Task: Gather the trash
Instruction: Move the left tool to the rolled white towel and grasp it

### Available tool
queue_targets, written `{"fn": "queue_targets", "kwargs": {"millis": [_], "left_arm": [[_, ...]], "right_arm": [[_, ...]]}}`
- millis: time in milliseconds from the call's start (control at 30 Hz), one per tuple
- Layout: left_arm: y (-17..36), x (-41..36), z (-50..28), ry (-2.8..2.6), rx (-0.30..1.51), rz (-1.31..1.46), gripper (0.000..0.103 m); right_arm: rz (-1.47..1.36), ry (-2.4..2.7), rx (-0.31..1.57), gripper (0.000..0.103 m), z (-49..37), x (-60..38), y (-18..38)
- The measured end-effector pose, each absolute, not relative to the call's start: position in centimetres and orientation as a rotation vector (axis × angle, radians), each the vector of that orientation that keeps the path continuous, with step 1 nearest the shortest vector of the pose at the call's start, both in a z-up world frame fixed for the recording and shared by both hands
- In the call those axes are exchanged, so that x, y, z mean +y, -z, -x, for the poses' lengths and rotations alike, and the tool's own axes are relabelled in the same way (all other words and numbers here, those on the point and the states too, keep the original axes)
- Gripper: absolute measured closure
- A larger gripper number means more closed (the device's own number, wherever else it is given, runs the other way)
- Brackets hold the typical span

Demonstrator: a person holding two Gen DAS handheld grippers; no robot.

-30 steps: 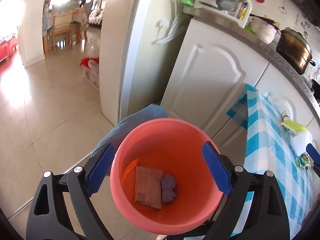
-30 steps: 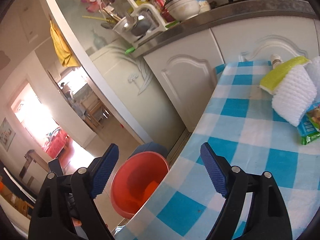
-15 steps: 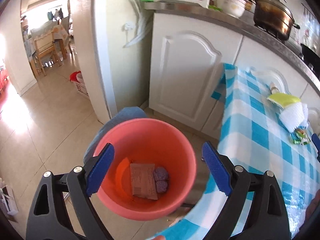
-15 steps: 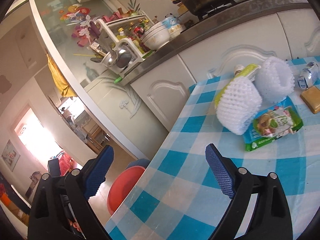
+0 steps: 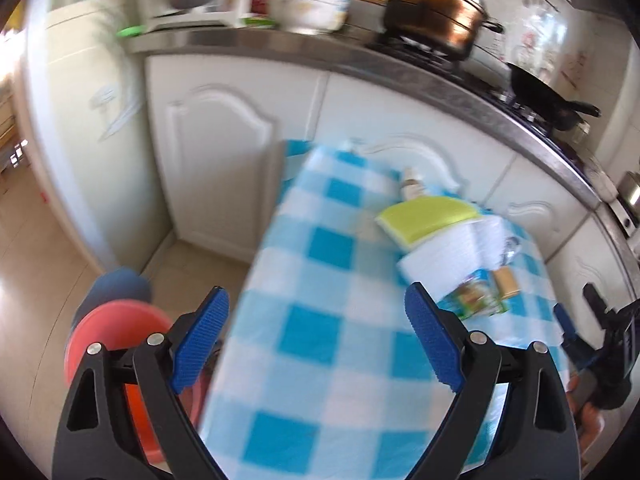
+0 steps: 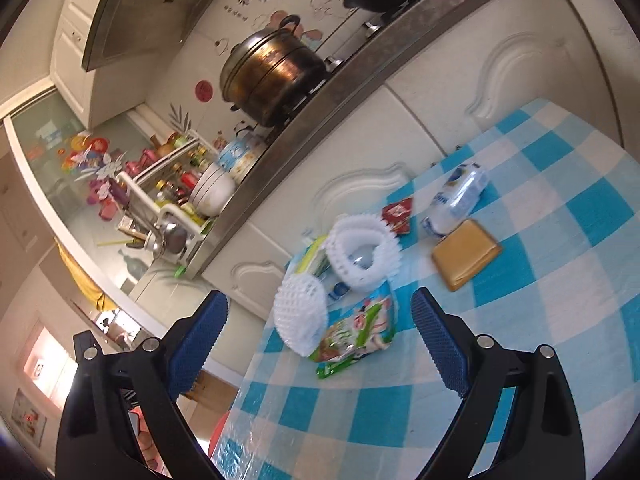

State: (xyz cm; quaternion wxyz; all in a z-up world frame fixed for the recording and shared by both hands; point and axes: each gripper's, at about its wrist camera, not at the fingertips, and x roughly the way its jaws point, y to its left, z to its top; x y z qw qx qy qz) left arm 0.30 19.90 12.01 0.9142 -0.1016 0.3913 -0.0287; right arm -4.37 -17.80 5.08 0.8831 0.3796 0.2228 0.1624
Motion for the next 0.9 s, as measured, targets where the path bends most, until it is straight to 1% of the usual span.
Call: {"fn": "queue_targets", "kwargs": {"millis": [233,400,433,467,533,733,800,867,900], "left_arm": [[-12.3,11.1,-11.8,0.175,0.86,0.141,0.013],[-10.3,6.6,-19.4,0.176,0.898,0.104,0.013],[-9.8,6.0,-20.6,0.17,0.914,0.101,0.014],[-9.1,5.4,-21.8,0.164,0.932,0.096,0.019],[-7.7,4.5,-24.0,0.147,0.974,0.096,0.024],[-4.8,3.6,-28.1,0.119,1.05,0.077,0.024],[-4.1,3.5,-28.8,0.115,1.08,0.079,0.032],[-3.4,3.5,-29.4,0.11,1.116,0.083,0.042],[-3.1,3.5,-29.5,0.121,1.127,0.101,0.044]], "right_arm": [[-0.887,-0.27,0.426,0.011,4.8,-22.3,-3.1],[-0.924,-0.257,0.435,0.011,4.5,-23.1,-2.0],[-0.928,-0.257,0.437,0.011,4.5,-23.2,-1.8],[-0.929,-0.256,0.439,0.011,4.5,-23.2,-1.6],[-0.927,-0.258,0.445,0.011,4.3,-23.1,-1.5],[-0.916,-0.255,0.451,0.011,4.2,-22.9,-1.2],[-0.922,-0.253,0.458,0.011,4.1,-22.9,-0.9],[-0.929,-0.251,0.468,0.011,3.9,-22.9,-0.5],[-0.931,-0.249,0.471,0.011,3.9,-22.9,-0.4]]}}
